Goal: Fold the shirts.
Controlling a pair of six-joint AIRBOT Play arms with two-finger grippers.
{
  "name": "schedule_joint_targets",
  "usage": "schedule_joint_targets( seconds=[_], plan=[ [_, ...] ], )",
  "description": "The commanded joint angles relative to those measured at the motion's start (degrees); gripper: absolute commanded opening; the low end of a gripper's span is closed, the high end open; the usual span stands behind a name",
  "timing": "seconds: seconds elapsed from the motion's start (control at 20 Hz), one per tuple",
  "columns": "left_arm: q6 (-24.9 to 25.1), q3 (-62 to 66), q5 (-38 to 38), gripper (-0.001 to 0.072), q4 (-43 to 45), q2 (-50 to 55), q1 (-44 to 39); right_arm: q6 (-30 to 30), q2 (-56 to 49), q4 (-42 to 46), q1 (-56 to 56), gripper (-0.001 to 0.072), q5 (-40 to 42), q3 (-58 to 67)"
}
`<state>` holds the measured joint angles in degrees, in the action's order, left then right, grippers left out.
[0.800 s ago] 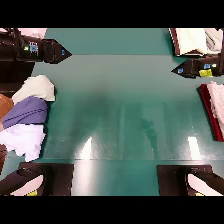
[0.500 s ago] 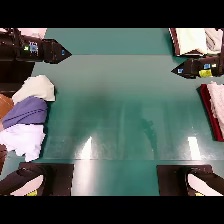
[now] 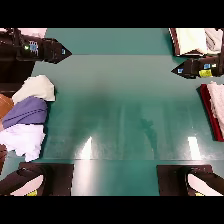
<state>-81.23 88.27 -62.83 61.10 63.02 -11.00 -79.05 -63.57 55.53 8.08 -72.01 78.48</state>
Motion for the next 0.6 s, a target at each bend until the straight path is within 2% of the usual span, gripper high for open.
schedule_joint_targets(
  seconds=[0.0, 0.05, 0.15, 0.2, 0.4, 0.55],
  plan=[
    [2.8, 0.0, 6.0, 0.0498, 10.0, 0.5, 0.2, 0.0, 0.0, 0.0, 0.1, 0.0019, 0.0, 0.0],
    [-0.9, 0.0, 6.9, 0.0633, 17.4, 1.3, 0.5, 0.0, 0.0, 0.0, 0.1, 0.0019, -0.1, 0.0],
    [-6.9, -0.4, 5.6, 0.0625, 31.7, 4.0, 2.3, 0.0, 0.0, 0.0, 0.1, 0.0019, -0.1, 0.0],
    [-9.1, -1.2, 4.8, 0.0625, 35.6, 5.6, 3.8, 0.0, 0.0, 0.0, 0.1, 0.0019, -0.1, 0.0],
    [-11.9, -8.6, 6.6, 0.0625, 36.9, 13.2, 12.5, 0.0, 0.0, 0.0, 0.1, 0.0019, -0.1, 0.0],
    [-12.0, -12.2, 7.9, 0.0625, 36.6, 20.5, 17.6, 0.0, 0.0, 0.0, 0.1, 0.0019, 0.1, 0.0]
  ],
)
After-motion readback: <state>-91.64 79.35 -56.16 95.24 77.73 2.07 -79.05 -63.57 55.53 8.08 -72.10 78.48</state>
